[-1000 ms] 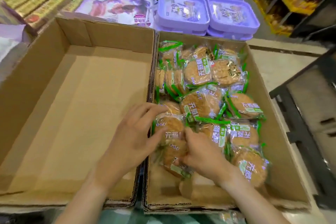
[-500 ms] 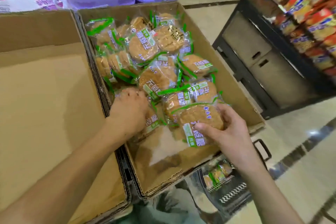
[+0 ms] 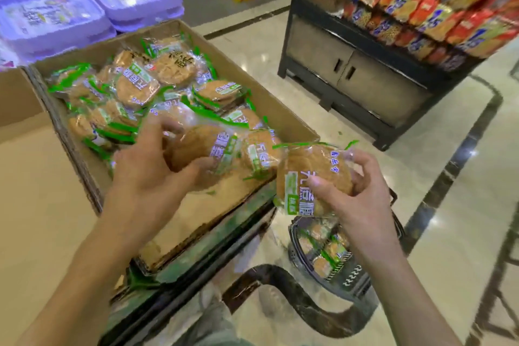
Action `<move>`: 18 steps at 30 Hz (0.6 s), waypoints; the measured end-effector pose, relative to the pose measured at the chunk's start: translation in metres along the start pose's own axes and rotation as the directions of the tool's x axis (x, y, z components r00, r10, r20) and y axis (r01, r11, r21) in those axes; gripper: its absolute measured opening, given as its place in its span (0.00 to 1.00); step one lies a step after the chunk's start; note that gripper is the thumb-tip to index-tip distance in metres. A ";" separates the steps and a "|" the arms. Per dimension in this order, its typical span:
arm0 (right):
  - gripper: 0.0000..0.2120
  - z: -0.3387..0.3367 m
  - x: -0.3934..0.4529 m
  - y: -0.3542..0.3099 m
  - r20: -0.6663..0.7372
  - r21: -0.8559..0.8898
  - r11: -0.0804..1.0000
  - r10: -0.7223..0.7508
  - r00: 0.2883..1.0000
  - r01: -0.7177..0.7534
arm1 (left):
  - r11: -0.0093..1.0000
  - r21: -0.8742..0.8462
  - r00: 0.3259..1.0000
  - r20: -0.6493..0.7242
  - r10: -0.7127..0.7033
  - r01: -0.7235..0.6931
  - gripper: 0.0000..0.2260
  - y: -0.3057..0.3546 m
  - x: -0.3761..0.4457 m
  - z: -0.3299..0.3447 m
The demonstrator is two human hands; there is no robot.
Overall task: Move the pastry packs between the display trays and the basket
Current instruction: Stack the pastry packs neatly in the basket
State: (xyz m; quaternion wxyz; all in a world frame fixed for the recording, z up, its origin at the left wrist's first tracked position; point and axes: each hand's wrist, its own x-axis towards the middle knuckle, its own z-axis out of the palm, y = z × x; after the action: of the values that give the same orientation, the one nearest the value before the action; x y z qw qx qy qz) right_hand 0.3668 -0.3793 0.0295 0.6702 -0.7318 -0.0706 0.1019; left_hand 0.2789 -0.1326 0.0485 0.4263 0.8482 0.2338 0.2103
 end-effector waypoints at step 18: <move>0.22 -0.375 -0.245 0.076 -0.666 0.178 0.973 0.229 0.710 -0.147 | 0.754 -0.500 0.659 0.743 0.119 0.427 0.22 0.174 -0.243 0.330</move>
State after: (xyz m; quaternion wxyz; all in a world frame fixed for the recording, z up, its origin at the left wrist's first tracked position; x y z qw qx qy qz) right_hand 0.2179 -0.8070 -0.0021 0.6752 -0.6823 0.2609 -0.1022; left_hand 0.3049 -0.5706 -0.0275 0.7612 0.6359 0.0320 -0.1235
